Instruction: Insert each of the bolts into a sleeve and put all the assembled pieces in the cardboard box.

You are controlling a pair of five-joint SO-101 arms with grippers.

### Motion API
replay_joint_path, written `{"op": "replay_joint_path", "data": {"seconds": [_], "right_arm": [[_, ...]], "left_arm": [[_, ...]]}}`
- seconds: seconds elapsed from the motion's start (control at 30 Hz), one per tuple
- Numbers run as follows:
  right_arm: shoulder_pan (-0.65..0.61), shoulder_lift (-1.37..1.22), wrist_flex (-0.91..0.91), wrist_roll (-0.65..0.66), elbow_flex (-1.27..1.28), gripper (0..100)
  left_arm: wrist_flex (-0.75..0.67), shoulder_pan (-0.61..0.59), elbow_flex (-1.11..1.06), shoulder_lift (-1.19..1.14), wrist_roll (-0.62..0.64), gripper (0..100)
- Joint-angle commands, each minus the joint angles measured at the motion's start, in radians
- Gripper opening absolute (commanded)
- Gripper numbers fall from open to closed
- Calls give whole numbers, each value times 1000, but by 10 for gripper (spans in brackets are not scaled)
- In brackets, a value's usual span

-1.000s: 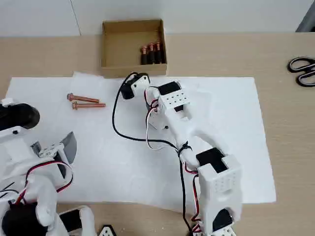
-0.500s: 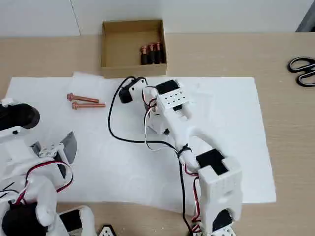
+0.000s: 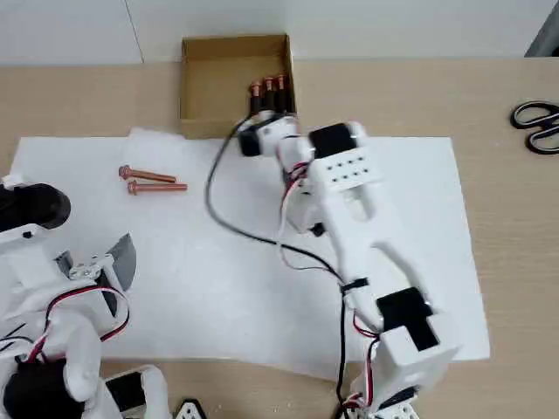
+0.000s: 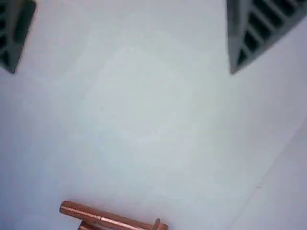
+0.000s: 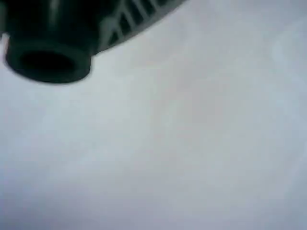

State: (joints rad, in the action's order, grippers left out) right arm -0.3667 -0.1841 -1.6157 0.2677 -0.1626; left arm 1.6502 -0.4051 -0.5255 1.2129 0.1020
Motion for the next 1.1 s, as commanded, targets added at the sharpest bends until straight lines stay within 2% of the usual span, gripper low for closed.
{"op": "replay_joint_path", "data": {"seconds": [0.0, 0.13, 0.33, 0.6, 1.07], "right_arm": [[88, 61, 96, -78, 83, 38], [131, 61, 245, -106, 235, 39], [130, 61, 358, -106, 353, 44], [130, -48, 381, -106, 374, 121], [130, -143, 390, -106, 333, 126]], "left_arm": [[-3, -6, 33, 5, -6, 269], [-3, -6, 33, 5, -6, 269], [-3, -6, 33, 5, -6, 269], [-3, -6, 33, 5, -6, 269], [-3, -6, 33, 5, -6, 269]]}}
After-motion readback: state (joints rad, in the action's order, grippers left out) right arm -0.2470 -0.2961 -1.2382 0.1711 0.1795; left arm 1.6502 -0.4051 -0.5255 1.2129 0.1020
